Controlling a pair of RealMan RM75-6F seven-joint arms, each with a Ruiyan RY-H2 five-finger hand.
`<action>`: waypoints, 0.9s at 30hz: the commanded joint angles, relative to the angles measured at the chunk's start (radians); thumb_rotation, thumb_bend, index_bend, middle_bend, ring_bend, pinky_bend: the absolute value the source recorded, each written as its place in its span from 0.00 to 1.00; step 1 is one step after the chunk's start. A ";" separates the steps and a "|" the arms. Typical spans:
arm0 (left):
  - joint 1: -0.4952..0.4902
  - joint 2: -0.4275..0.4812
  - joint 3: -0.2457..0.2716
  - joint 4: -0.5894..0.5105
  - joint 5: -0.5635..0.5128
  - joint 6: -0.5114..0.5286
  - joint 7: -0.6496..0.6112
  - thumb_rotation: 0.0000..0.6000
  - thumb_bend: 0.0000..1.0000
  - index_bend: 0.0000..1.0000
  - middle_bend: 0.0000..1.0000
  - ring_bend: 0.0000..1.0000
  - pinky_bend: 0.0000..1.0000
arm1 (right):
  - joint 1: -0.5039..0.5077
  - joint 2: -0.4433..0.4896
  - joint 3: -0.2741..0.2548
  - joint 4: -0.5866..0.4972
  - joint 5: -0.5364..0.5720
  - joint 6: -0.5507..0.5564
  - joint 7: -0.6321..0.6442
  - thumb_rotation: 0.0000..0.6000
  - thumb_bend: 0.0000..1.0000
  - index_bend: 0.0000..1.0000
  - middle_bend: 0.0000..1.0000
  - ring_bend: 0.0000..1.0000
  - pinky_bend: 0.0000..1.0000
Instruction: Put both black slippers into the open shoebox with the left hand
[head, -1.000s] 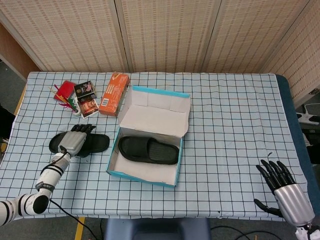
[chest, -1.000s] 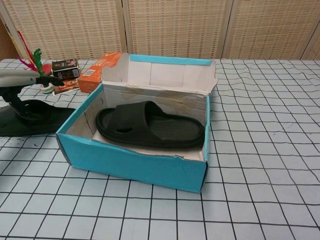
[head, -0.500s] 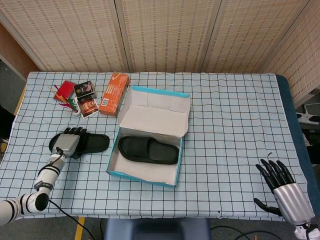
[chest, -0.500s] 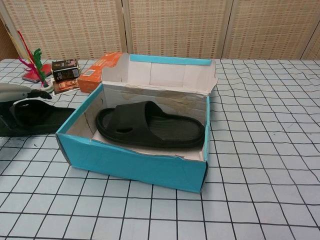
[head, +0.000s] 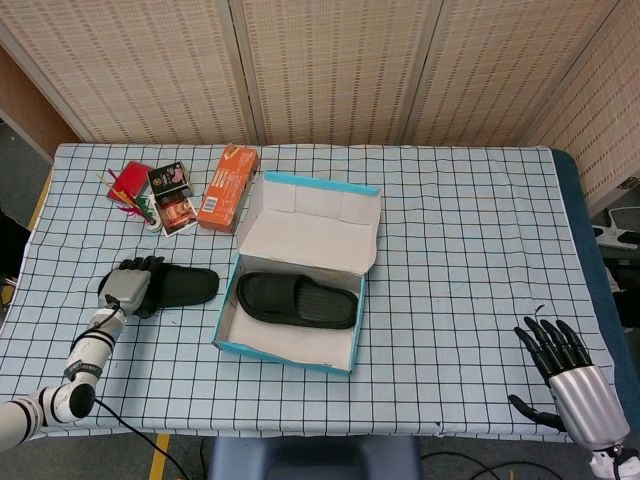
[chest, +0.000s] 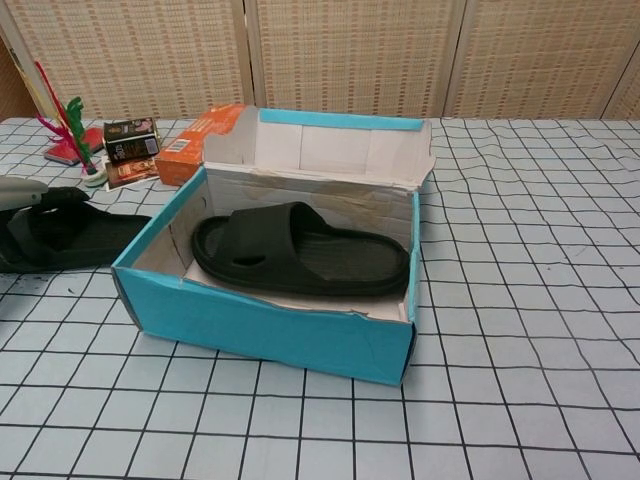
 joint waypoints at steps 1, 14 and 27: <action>0.012 -0.029 -0.008 0.035 0.029 0.037 -0.002 1.00 0.35 0.13 0.11 0.12 0.26 | 0.000 0.001 0.000 0.000 0.000 0.001 0.001 0.79 0.12 0.00 0.00 0.00 0.00; 0.069 -0.026 -0.056 0.039 0.153 0.157 -0.079 1.00 0.51 0.62 0.60 0.52 0.56 | -0.001 0.000 0.000 0.000 0.000 0.002 0.001 0.79 0.12 0.00 0.00 0.00 0.00; 0.121 0.163 -0.155 -0.147 0.305 0.324 -0.217 1.00 0.69 0.80 0.78 0.68 0.70 | 0.004 -0.007 0.000 -0.001 0.003 -0.015 -0.015 0.79 0.12 0.00 0.00 0.00 0.00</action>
